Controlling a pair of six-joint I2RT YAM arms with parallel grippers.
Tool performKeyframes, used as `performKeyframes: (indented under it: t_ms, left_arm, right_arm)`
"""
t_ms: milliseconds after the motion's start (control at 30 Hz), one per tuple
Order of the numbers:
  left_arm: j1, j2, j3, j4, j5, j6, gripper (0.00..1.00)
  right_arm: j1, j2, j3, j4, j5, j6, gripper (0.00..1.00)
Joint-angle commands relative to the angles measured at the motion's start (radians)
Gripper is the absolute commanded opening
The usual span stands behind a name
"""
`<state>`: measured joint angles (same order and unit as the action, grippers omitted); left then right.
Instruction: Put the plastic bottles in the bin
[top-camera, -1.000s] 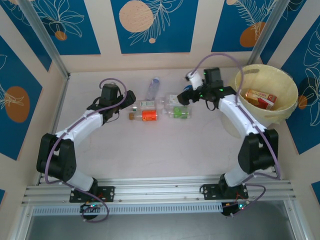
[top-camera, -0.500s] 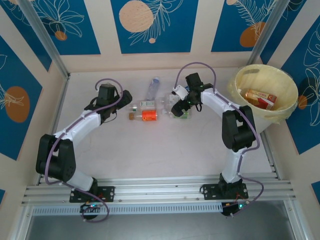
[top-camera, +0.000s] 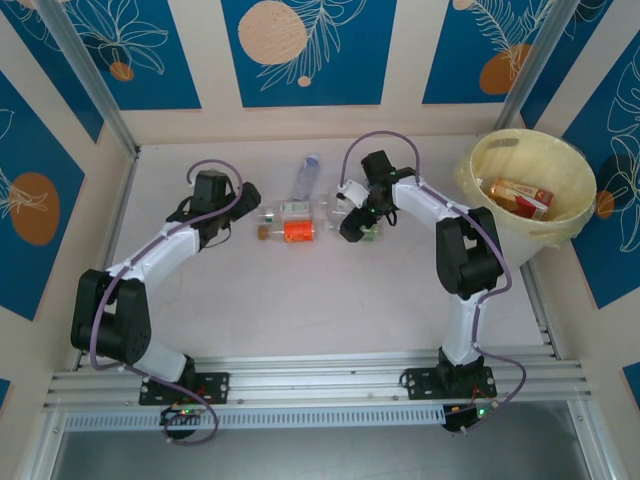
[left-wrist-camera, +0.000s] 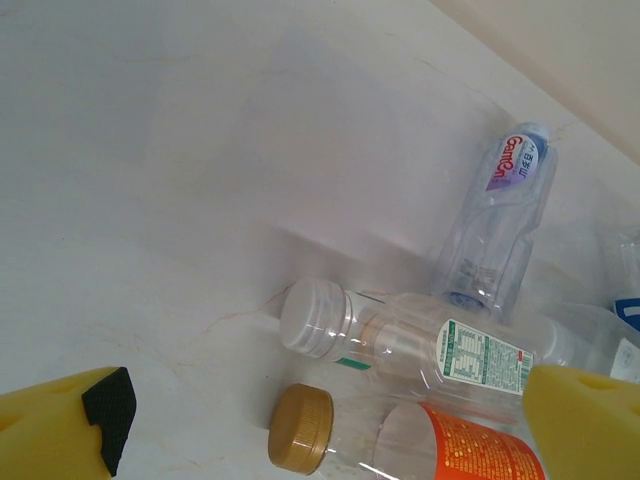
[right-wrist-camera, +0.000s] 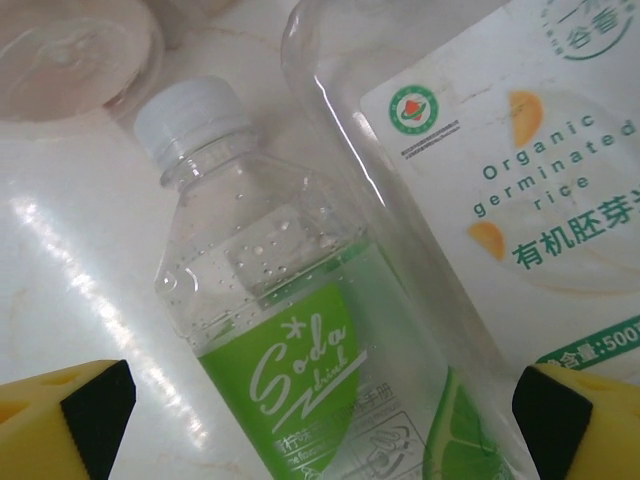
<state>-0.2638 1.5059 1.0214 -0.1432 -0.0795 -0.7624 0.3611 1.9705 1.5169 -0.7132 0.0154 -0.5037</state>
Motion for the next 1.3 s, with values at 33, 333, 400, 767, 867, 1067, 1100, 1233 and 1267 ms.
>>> performKeyframes:
  t_ms: [33,333,400,767,867,1067,1100,1233,1267]
  left_arm:
    - [0.015,-0.016,-0.013,-0.002,0.01,-0.023,1.0]
    - [0.023,0.012,-0.006,0.009,0.047,-0.044,1.0]
    - [0.024,0.014,-0.006,0.009,0.049,-0.047,1.0]
    - [0.037,0.025,-0.007,0.007,0.062,-0.057,1.0]
    - [0.04,0.031,-0.005,0.008,0.07,-0.059,1.0]
    - [0.043,0.039,-0.001,0.004,0.08,-0.064,1.0]
    - [0.043,0.039,0.0,0.001,0.08,-0.064,1.0]
    - [0.044,0.04,-0.001,0.002,0.078,-0.067,1.0]
    - [0.046,0.04,-0.001,0.001,0.079,-0.07,1.0]
  right_arm:
    - [0.02,-0.023,-0.001,-0.209,-0.079,-0.004,1.0]
    - [0.067,-0.034,-0.055,-0.094,0.036,-0.025,0.99]
    - [0.086,-0.02,-0.059,-0.088,0.07,-0.049,0.99]
    - [0.132,0.041,-0.112,-0.028,0.183,-0.045,0.89]
    - [0.141,0.048,-0.118,-0.016,0.214,-0.048,0.84]
    - [0.141,-0.018,-0.123,0.006,0.227,-0.006,0.58]
    - [0.141,-0.044,-0.129,0.011,0.213,0.007,0.55]
    - [0.121,-0.169,-0.161,0.009,0.099,0.05,0.46]
    - [0.116,-0.204,-0.173,0.015,0.075,0.062,0.43]
